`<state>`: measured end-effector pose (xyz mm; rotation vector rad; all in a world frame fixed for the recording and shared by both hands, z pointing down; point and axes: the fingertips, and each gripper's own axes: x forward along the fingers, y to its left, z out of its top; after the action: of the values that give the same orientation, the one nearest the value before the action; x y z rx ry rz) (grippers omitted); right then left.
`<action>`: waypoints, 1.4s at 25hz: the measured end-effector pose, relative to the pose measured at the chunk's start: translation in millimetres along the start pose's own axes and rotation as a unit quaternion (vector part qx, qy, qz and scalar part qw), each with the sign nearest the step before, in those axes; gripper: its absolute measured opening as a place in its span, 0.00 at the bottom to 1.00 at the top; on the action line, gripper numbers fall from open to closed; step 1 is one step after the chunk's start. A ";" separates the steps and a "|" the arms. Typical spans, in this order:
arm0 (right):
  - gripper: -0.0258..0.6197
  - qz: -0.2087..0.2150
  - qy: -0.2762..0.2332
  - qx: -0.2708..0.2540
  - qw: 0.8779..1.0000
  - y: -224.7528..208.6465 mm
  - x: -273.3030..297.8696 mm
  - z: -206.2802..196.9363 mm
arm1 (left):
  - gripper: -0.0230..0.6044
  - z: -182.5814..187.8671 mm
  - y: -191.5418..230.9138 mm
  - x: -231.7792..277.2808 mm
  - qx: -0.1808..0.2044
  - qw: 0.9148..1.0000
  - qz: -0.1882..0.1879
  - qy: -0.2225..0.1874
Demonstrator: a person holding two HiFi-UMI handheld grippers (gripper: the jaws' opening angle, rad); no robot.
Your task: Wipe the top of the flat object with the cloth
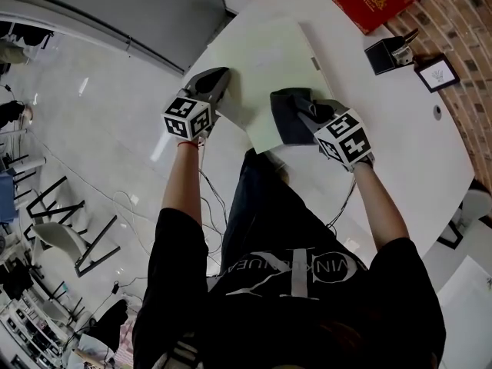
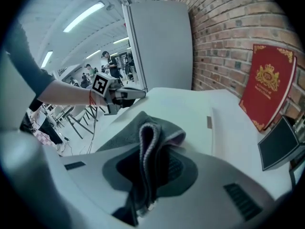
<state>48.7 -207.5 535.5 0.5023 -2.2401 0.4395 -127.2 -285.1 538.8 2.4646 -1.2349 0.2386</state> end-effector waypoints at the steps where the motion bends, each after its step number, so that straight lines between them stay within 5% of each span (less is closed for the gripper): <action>1: 0.13 -0.006 0.001 0.003 1.000 -5.3 -3.1 -2.6 | 0.05 -0.1 0.0 0.0 -0.002 1.000 -0.001 0.000; 27: 0.13 -0.124 -0.022 0.098 0.987 -89.1 -53.4 -45.7 | 0.05 0.4 2.0 -2.1 -0.018 1.000 0.007 -0.006; 35: 0.13 -0.172 -0.007 0.080 0.982 -103.4 -61.0 -52.8 | 0.06 3.7 4.7 -14.0 -0.081 0.995 0.022 -0.060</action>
<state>169.2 -259.2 538.2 0.9618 -2.0842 0.4369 -139.4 -278.9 532.2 2.3425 -1.3050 0.0009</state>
